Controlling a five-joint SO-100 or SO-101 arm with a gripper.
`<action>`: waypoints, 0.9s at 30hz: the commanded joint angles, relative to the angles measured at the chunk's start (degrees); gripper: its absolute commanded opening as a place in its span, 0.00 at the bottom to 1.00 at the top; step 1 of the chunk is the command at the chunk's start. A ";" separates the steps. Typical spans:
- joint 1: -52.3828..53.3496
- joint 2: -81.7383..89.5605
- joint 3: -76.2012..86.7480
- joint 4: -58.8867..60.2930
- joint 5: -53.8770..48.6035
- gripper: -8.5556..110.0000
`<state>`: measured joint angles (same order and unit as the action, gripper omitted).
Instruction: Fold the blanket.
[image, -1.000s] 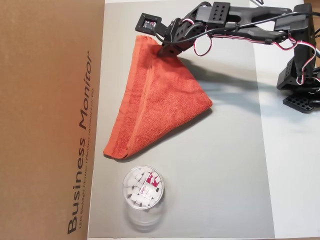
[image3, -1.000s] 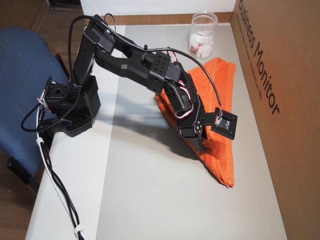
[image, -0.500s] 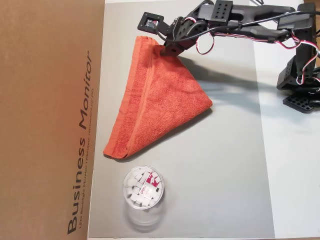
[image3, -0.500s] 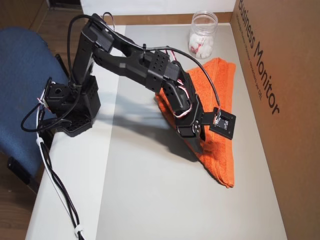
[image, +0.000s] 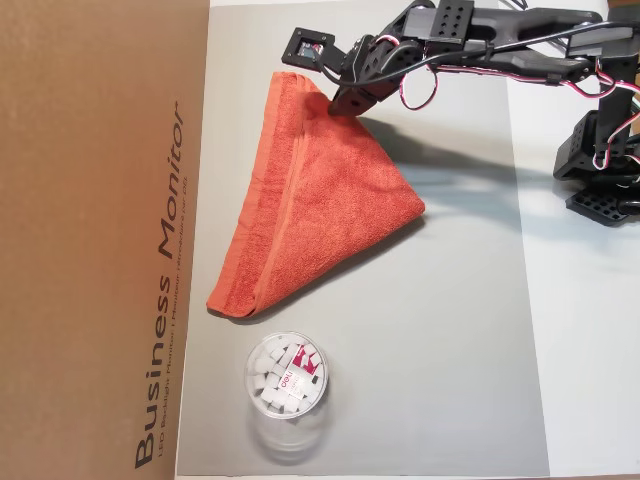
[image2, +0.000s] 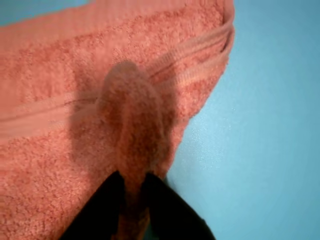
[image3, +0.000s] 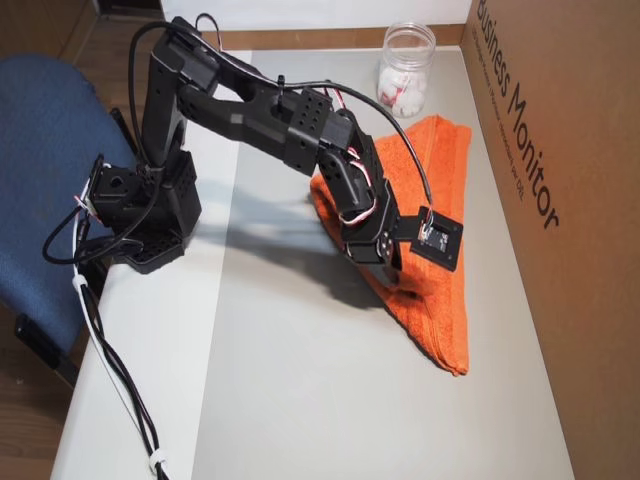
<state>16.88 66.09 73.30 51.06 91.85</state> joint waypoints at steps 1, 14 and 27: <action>0.70 4.48 -1.05 -4.04 0.44 0.07; 2.81 4.48 -7.56 -13.45 0.35 0.07; 5.27 1.49 -21.80 -14.15 3.69 0.07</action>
<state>21.36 66.45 57.66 38.14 93.87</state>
